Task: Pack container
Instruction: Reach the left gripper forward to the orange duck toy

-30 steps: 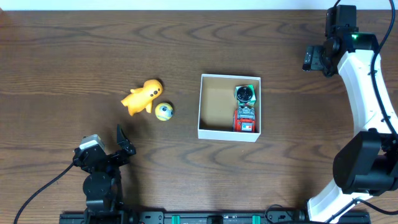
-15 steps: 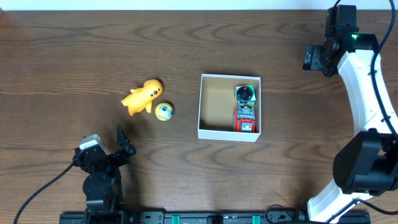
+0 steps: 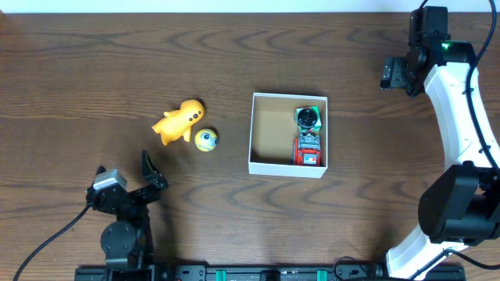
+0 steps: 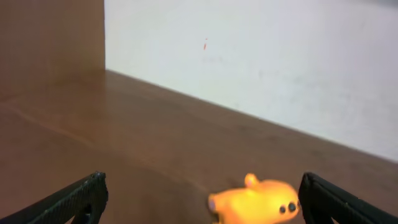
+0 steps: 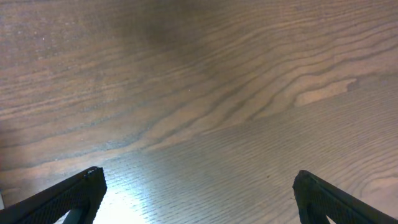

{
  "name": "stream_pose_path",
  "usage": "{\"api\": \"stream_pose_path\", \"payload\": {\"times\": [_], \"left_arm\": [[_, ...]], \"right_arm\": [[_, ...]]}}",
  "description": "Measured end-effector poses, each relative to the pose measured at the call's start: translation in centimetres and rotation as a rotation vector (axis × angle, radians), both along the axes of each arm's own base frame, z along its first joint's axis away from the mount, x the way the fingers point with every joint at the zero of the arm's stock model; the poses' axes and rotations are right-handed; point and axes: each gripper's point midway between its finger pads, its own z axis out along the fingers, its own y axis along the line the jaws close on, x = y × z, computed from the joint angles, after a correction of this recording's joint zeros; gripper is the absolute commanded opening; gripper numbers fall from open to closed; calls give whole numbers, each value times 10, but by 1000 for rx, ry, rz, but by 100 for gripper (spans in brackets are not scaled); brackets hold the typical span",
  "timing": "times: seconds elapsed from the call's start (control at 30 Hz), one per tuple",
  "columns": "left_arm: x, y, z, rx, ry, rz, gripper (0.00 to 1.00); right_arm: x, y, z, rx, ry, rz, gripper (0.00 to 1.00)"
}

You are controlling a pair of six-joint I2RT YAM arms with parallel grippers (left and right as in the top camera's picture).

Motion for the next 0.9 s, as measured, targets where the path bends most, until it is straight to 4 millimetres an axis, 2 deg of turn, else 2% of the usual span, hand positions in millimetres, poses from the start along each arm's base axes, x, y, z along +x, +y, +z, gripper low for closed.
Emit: {"api": "stream_pose_path", "payload": {"times": [0.13,0.3,0.4,0.53,0.67,0.73,0.8,0.9], "left_arm": [[0,0,11,-21,-26,-2,98],[5,-3,48,-43,7,-19,98],[23,-6,74,-51,75,-34,98],[65,-9,100,-57,167,-57,98],[122,-22,96,-30,352,-140,98],[148,-28,84,-11,450,-186,98],[173,-36,64,24,561,-253,98],[194,-48,30,94,688,-346,98]], "right_arm": [[0,0,0,0,0,0,99],[0,0,0,0,0,0,99],[0,0,0,0,0,0,99],[0,0,0,0,0,0,99],[0,0,0,0,0,0,99],[0,0,0,0,1,0,99],[0,0,0,0,0,0,99],[0,0,0,0,-1,0,99]]}}
